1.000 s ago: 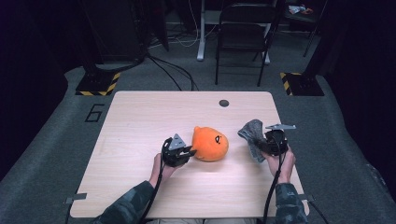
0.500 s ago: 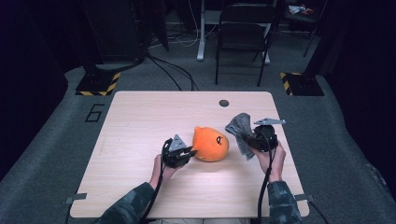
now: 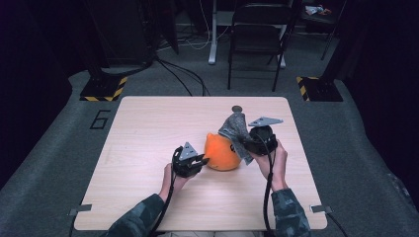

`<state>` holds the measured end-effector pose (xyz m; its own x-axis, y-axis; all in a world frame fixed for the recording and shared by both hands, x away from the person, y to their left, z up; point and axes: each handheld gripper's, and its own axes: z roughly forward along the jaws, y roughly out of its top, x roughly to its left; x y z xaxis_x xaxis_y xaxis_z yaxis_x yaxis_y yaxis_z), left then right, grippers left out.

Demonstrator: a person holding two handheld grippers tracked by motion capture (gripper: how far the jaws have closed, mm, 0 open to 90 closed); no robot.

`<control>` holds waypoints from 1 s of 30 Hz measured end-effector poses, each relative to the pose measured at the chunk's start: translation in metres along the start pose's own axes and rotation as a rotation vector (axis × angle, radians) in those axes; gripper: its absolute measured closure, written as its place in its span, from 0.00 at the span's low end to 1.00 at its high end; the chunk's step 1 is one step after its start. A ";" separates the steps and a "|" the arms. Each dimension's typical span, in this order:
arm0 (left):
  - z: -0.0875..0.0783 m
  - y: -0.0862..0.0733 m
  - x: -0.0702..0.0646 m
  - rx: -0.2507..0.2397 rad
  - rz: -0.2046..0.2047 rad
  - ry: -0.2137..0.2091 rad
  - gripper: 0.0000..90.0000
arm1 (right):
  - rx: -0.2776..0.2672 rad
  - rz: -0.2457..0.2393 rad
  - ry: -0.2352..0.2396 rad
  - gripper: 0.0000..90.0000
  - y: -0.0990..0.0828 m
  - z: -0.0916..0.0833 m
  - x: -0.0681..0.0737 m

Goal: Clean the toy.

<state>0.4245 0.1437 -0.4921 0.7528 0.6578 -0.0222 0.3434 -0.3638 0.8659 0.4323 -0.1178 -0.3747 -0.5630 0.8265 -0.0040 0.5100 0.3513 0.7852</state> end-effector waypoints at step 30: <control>0.001 0.007 -0.020 -0.071 0.049 -0.028 0.88 | 0.125 -0.143 0.010 0.84 0.000 0.058 0.050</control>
<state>0.4124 0.1277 -0.4865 0.7837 0.6211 0.0079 0.2655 -0.3465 0.8997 0.4417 -0.0508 -0.4113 -0.6414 0.7602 -0.1035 0.5011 0.5173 0.6938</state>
